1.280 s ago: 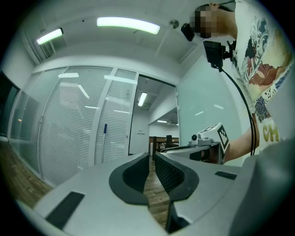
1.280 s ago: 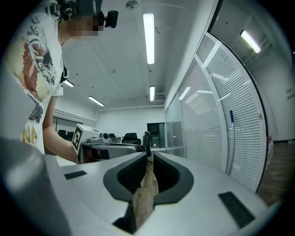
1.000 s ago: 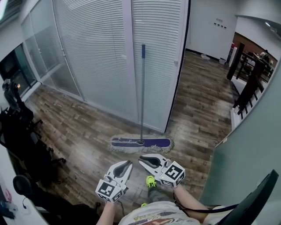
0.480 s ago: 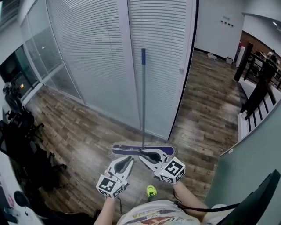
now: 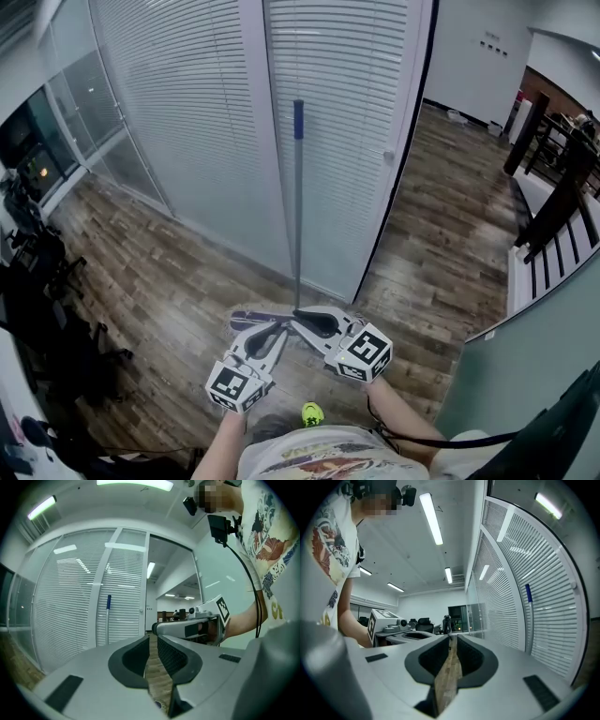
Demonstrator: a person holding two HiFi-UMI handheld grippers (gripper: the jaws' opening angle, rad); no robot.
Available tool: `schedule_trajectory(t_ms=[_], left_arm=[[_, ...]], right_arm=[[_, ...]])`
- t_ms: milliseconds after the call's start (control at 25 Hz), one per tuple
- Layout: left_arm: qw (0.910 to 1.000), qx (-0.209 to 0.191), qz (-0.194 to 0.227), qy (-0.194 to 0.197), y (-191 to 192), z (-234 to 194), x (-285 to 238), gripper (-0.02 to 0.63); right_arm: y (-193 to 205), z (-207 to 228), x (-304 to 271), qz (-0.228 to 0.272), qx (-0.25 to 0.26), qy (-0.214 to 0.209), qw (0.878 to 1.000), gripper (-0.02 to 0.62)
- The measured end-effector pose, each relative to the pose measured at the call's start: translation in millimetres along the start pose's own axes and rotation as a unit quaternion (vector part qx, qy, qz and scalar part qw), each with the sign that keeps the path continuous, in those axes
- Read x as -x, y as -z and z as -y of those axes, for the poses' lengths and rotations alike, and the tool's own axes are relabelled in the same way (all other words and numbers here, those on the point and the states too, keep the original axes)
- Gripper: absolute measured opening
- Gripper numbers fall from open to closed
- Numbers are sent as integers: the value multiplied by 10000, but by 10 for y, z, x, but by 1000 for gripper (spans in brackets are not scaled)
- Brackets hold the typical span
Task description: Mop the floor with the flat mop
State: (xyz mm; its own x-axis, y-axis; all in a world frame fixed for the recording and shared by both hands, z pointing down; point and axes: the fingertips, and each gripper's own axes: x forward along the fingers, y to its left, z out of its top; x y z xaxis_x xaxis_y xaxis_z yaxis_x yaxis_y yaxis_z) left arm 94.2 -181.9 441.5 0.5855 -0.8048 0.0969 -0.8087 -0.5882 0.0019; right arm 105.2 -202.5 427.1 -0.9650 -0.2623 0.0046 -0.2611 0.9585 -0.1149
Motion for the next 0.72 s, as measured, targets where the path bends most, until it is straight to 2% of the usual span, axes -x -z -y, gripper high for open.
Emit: schedule_trajectory(t_ms=[400,720], left_arm=[[9998,-161,-86,122,-49,-286,-597,44],[9988,-334,-162,319,-102,-866,-1179,44]], right_arm=[[-122,621,-52,-1,131,306,9994,38],[-262,1452,-441,99,129,787,9968,38]])
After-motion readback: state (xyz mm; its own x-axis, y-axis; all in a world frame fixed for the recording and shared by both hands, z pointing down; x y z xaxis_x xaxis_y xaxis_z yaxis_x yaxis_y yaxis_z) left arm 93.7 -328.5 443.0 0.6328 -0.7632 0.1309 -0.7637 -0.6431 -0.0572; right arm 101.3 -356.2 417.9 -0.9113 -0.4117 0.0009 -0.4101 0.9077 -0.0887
